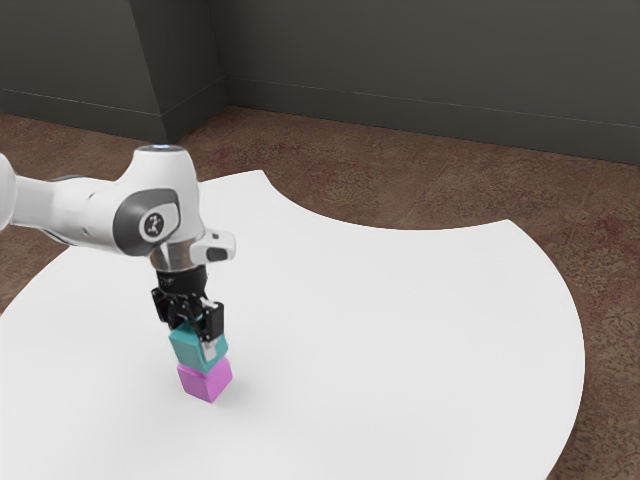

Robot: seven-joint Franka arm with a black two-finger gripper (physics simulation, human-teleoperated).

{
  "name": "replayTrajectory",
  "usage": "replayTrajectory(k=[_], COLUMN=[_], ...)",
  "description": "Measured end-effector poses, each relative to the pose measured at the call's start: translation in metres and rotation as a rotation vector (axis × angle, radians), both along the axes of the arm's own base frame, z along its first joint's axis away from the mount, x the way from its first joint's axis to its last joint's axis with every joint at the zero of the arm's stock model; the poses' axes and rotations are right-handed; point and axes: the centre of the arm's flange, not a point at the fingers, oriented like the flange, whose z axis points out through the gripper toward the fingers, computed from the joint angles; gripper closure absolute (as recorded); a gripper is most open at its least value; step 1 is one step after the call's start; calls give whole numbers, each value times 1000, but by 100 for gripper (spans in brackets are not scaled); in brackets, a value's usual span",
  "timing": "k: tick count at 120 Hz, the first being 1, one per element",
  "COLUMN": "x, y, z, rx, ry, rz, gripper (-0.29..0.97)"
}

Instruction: Pick up the blue block with one arm, and put the blue block on the pink block with one arm

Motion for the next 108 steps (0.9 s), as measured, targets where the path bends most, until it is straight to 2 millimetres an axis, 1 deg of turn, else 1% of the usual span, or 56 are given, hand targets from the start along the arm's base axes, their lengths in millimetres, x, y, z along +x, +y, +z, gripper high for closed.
replayTrajectory(k=[16,36,60,79,86,94,101,108], x=[1,0,-5,0,-1,0,1,2], y=[25,57,93,121,127,128,125,117], z=[-7,-8,-6,0,1,1,1,0], rx=[-5,-9,-13,-12,-13,-17,-21,-24], ry=[8,7,1,-14,-16,-17,-16,-15], rz=[50,111,183,234,244,249,246,232], gripper=[31,31,31,31,31,31,31,31])
